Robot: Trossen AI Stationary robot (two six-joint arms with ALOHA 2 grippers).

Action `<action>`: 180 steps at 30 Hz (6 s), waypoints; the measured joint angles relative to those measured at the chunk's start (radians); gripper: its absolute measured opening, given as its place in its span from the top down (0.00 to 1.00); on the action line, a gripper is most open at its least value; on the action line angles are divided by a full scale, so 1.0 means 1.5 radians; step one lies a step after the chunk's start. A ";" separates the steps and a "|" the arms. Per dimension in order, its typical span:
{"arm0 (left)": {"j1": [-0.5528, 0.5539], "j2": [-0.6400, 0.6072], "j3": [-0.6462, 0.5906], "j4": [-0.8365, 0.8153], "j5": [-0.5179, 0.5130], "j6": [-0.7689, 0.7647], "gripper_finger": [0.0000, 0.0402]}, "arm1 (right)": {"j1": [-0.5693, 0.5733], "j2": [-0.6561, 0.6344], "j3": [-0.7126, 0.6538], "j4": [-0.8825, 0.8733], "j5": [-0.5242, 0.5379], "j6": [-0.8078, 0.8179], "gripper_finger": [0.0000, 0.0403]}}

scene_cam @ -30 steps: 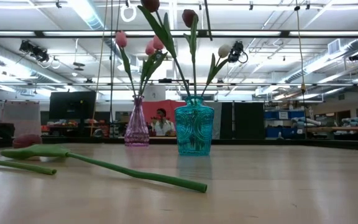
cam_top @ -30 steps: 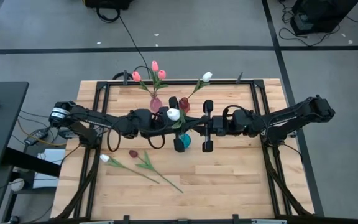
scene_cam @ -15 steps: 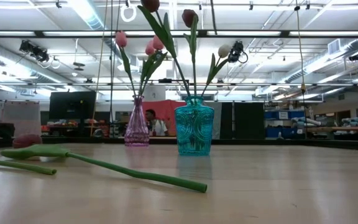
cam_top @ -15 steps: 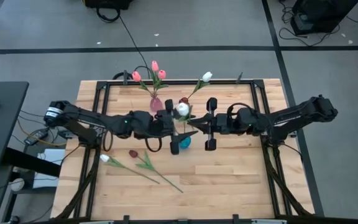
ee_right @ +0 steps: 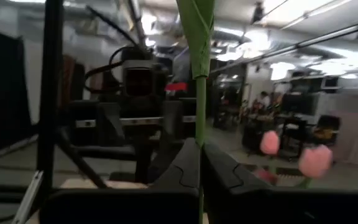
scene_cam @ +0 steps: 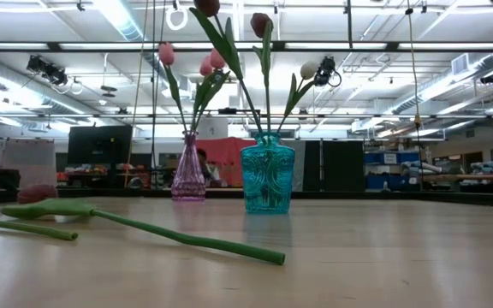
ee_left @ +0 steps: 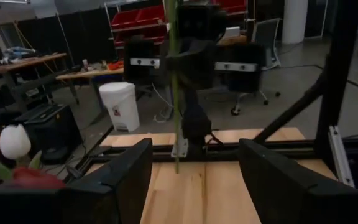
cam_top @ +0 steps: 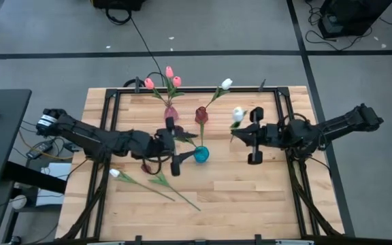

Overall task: Sort flowers into vase by color
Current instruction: Put the top white flower into the red vase, then put the red flower into the blue vase

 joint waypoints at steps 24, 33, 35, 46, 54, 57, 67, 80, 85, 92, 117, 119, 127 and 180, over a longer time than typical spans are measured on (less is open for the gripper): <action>-0.071 -0.051 -0.331 0.172 -0.022 -0.106 0.40 | -0.309 0.359 -0.080 0.488 -0.228 0.029 0.97; -0.071 -0.113 -0.396 0.152 -0.031 -0.159 0.40 | -0.356 0.502 0.012 0.553 -0.263 0.004 0.97; -0.071 -0.121 -0.408 0.145 -0.043 -0.161 0.40 | -0.363 0.521 0.027 0.557 -0.263 -0.003 0.97; -0.071 -0.123 -0.420 0.129 -0.054 -0.173 0.40 | -0.385 0.590 0.070 0.569 -0.255 -0.054 0.97; -0.071 -0.123 -0.420 0.118 -0.054 -0.174 0.40 | -0.386 0.588 0.068 0.561 -0.219 -0.066 0.96; -0.071 -0.123 -0.420 0.116 -0.054 -0.177 0.40 | -0.386 0.587 0.068 0.522 -0.177 -0.064 0.92; -0.070 -0.127 -0.420 0.078 -0.056 -0.211 0.40 | -0.372 0.578 0.067 0.476 -0.142 -0.071 0.76; -0.070 -0.160 -0.419 0.013 -0.077 -0.278 0.40 | -0.331 0.407 0.067 0.155 -0.012 -0.083 0.72; -0.070 -0.178 -0.419 0.004 -0.077 -0.247 0.40 | -0.304 0.300 0.067 0.024 -0.004 -0.068 0.72; -0.070 -0.214 -0.419 0.020 -0.064 -0.117 0.40 | -0.207 0.152 0.067 -0.204 0.059 0.033 0.73; -0.109 -0.030 -0.355 -0.171 0.210 -0.178 0.40 | 0.119 0.216 0.067 -0.386 0.192 0.469 0.73; -0.112 0.000 -0.342 -0.169 0.210 -0.152 0.41 | 0.125 0.230 0.067 -0.380 0.193 0.482 0.73; -0.116 0.071 -0.327 -0.127 0.195 -0.103 0.50 | 0.135 0.275 0.067 -0.346 0.195 0.501 0.73; -0.080 0.176 -0.003 -0.458 0.041 -0.124 1.00 | 0.130 0.517 0.253 -0.388 0.123 0.248 0.56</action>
